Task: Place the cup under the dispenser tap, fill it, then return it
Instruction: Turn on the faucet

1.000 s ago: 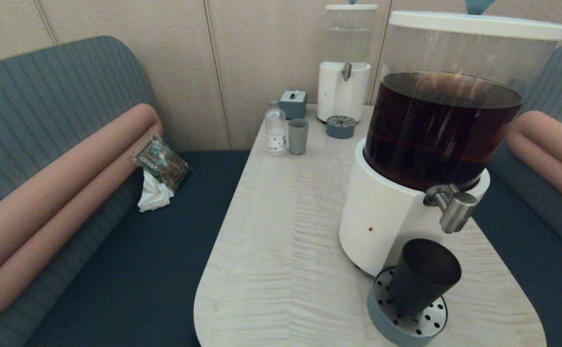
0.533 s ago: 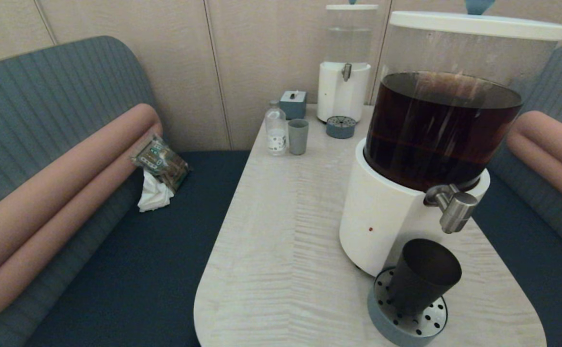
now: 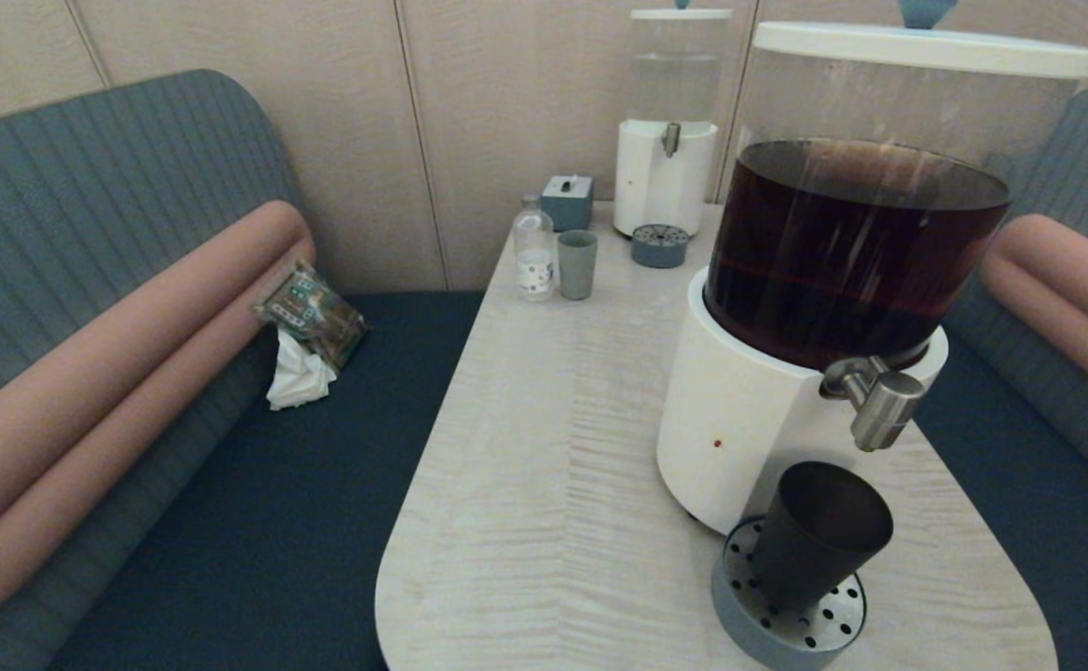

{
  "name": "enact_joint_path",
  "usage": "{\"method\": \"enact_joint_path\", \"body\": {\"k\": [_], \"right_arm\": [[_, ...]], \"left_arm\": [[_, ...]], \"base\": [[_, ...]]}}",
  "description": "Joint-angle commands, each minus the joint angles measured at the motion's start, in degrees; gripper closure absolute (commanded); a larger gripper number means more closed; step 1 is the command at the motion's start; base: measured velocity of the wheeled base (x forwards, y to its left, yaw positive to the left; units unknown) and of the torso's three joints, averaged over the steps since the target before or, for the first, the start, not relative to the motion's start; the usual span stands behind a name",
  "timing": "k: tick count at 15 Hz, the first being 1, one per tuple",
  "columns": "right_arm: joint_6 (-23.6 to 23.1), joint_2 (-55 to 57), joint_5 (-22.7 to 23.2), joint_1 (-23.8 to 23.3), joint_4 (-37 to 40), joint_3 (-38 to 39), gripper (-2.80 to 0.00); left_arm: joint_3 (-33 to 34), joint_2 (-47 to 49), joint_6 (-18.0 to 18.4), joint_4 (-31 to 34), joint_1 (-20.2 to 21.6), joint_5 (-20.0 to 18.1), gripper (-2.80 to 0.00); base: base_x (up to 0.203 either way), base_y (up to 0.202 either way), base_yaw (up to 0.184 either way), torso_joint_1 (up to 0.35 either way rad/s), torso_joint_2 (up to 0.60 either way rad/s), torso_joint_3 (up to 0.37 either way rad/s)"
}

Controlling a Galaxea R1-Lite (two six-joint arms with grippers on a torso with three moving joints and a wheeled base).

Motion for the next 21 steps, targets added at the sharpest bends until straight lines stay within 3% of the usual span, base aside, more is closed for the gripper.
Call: {"method": "enact_joint_path", "body": {"k": [1,4,7,13,21], "right_arm": [[0.0,0.0,0.0,0.0,0.0,0.2,0.00],[0.0,0.0,0.0,0.0,0.0,0.2,0.00],[0.0,0.0,0.0,0.0,0.0,0.2,0.00],[0.0,0.0,0.0,0.0,0.0,0.2,0.00],[0.0,0.0,0.0,0.0,0.0,0.2,0.00]], "left_arm": [[2.3,0.1,1.7,3.3,0.0,4.0,0.00],[2.3,0.1,5.8,7.6,0.0,9.8,0.00],[2.3,0.1,6.8,12.6,0.0,16.4,0.00],[1.7,0.0,6.7,18.5,0.0,16.6,0.00],[1.7,0.1,6.7,18.4,0.0,16.6,0.00]], "base": [[0.000,0.000,0.000,0.000,0.00,0.000],[0.000,0.000,0.000,0.000,0.00,0.000],[0.000,0.000,0.000,0.000,0.00,0.000],[0.000,0.000,0.000,0.000,0.00,0.000],[0.000,0.000,0.000,0.000,0.00,0.000]]}}
